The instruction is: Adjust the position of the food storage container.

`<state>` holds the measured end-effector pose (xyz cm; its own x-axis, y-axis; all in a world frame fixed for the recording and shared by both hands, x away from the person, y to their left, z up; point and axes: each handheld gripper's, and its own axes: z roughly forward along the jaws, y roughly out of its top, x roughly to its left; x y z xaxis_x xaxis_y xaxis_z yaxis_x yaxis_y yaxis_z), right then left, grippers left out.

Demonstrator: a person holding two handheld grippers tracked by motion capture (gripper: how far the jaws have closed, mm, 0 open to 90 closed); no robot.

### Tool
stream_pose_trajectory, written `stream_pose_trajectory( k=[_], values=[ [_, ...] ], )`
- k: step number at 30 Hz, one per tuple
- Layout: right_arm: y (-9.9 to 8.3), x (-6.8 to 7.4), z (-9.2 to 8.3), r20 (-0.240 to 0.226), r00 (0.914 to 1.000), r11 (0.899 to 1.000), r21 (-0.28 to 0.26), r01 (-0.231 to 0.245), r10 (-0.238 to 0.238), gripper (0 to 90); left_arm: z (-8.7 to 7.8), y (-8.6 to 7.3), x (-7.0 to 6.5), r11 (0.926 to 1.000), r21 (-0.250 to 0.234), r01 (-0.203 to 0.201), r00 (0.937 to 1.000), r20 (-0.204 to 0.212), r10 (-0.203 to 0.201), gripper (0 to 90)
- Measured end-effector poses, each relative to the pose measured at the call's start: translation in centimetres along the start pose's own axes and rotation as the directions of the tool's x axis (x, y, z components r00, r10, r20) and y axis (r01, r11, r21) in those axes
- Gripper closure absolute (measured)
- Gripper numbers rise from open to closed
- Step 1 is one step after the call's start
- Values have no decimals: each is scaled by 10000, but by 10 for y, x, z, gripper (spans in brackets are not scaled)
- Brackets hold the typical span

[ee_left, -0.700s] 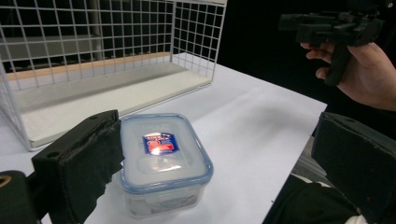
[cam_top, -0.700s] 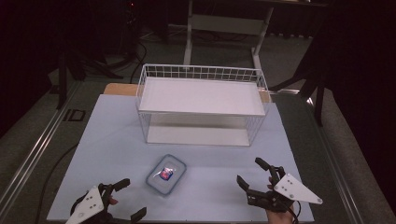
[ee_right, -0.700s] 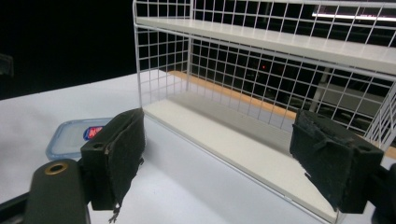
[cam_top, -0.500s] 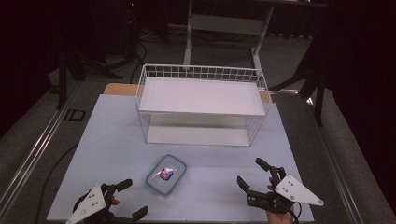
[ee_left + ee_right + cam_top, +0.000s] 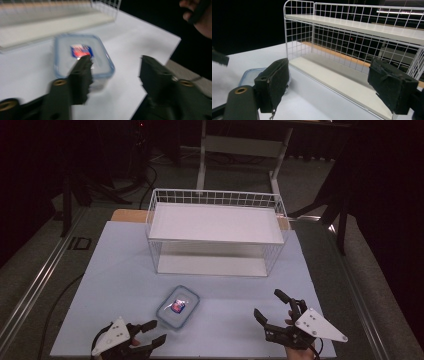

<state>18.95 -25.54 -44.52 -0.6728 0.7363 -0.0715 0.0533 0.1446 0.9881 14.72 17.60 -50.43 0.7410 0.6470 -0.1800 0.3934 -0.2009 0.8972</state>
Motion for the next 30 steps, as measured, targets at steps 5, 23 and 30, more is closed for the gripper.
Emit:
stream_pose_trajectory(
  k=[5, 23, 30],
  values=[
    [-1, -1, 1, -16, 9999, 9999, -3, -121, 121, 173, 23, -2, -11, 9912, 1278, -342, 9988, 381, 296, 782],
    [0, -4, -3, -39, 9999, 9998, -110, -158, 158, 173, 78, -2, -10, 9433, 3307, -272, 9958, -738, 546, 900],
    [1, -3, -3, -72, 9999, 9998, -134, -118, 117, 173, 68, -1, 7, 9491, 3095, 578, 9856, -1692, -48, 900]
  ],
)
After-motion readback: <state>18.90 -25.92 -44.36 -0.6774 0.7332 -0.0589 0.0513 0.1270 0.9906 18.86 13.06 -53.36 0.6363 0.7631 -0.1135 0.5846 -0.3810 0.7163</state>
